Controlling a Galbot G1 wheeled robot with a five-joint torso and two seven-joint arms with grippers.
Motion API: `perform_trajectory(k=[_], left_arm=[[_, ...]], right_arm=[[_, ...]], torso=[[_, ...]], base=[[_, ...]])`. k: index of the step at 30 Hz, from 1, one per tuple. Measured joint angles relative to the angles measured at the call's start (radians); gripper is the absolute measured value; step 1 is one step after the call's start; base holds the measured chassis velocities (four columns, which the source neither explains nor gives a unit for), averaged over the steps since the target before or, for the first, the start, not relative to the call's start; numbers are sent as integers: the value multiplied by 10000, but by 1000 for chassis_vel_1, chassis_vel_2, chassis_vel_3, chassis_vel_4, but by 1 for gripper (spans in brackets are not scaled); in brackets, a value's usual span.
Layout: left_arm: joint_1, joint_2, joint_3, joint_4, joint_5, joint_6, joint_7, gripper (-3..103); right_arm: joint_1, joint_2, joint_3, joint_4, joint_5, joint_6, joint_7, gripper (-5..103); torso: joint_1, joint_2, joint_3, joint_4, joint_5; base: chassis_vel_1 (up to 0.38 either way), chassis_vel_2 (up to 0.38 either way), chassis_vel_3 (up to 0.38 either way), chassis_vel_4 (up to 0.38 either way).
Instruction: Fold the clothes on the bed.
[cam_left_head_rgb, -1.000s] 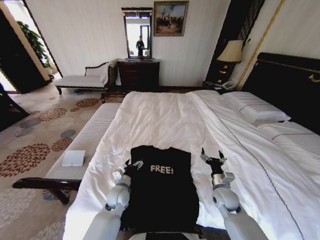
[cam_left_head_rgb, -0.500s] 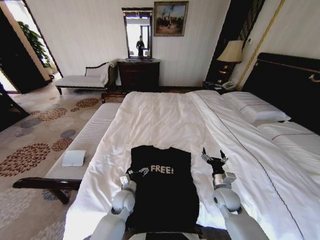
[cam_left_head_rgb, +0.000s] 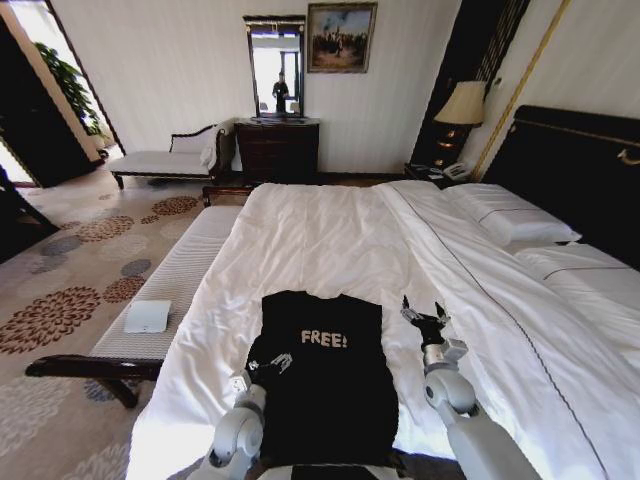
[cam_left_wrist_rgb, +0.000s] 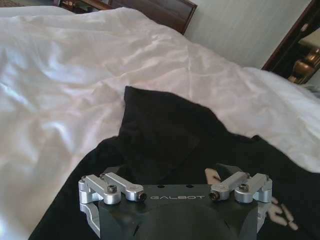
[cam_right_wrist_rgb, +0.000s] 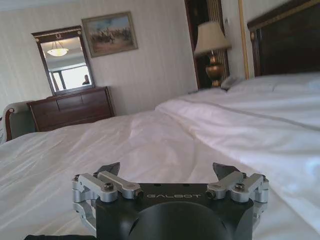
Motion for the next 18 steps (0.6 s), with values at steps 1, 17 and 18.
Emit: perform_trajectory(k=[1,17,18], left_arm=[[-9,-22,-55,-129,-113,-18,6,100],[32,-289,-1802,-941,-777,-225,-330,100],[32,-289,-1802,-941,-777,-225,-330,100]], right_arm=[[83,-217,-22,-275,677,-8,-271,100],[2873,-475,-2655,-4280,2402,604,-4758,100],[2873,-475,-2655,-4280,2402,604,-4758,100]], torso=[[0,0,0,-4,-1],[0,0,1,1,0],[0,0,1,1,0]], base=[[0,0,0,0],[0,0,0,0],[0,0,0,0]])
